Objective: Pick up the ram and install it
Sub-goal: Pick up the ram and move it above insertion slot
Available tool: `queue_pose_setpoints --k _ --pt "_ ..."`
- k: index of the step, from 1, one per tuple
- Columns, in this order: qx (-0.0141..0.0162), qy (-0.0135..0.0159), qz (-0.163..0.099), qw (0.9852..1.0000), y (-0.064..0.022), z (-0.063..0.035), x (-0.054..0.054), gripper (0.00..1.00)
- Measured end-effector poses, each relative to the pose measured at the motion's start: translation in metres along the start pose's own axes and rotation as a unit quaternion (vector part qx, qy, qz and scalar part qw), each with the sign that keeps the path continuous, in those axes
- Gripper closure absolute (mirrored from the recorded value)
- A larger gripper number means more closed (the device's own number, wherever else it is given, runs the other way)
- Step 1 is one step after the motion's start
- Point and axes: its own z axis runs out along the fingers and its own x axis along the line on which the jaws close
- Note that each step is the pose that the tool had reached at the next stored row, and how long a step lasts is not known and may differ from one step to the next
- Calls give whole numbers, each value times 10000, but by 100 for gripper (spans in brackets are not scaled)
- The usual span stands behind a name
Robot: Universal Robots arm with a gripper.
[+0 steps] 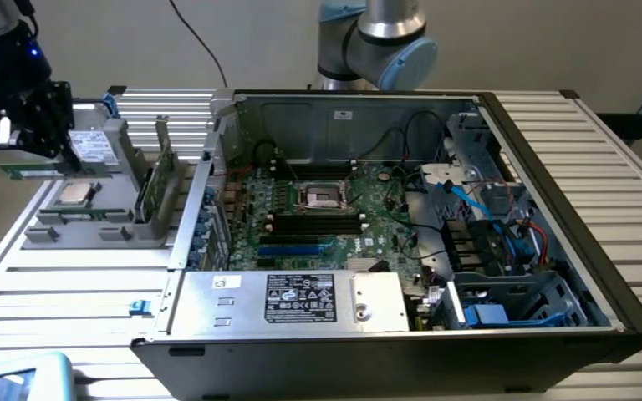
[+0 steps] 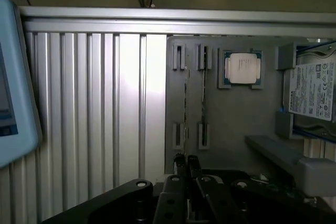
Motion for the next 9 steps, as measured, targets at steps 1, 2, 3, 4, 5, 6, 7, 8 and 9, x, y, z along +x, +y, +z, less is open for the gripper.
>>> queue_pose_setpoints --k 1,2,3,4,5,6,7,8,9 --pt "5 -10 -3 10000 -8 -5 1 87" --pt "8 -17 -5 10000 -16 -10 2 87" --pt "12 -20 -6 10000 -26 -15 3 87" --pt "12 -20 -6 10000 -38 -30 3 87" --pt "11 -19 -7 10000 -51 -66 3 87" --pt "11 -15 -7 10000 -66 -107 2 87" --pt "11 -8 -7 10000 -76 -150 1 87" --pt "11 5 -6 10000 -83 -196 -1 87" --pt "11 11 -7 10000 -91 -225 -1 87"
